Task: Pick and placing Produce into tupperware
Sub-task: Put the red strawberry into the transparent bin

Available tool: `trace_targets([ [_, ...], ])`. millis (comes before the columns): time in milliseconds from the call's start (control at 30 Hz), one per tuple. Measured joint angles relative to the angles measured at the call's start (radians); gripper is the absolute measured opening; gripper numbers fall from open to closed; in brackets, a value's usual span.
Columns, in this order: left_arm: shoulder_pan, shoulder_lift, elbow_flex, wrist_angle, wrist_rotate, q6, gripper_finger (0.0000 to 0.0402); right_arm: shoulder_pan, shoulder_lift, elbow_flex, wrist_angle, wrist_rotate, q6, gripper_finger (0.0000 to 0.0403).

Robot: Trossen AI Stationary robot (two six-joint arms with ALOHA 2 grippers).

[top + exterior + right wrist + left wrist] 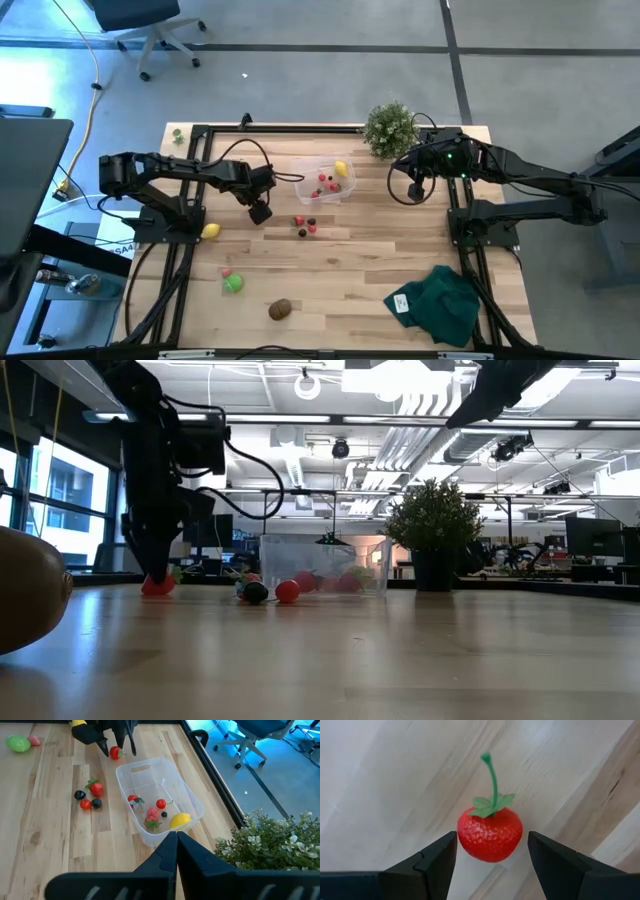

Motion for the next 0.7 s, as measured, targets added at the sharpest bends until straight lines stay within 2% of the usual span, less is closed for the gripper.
trace_targets([
  [700, 0.000, 0.000, -0.013, 0.050, -0.035, 0.083, 0.0232, 0.000, 0.000, 0.000, 0.000, 0.000, 0.000, 0.0000],
])
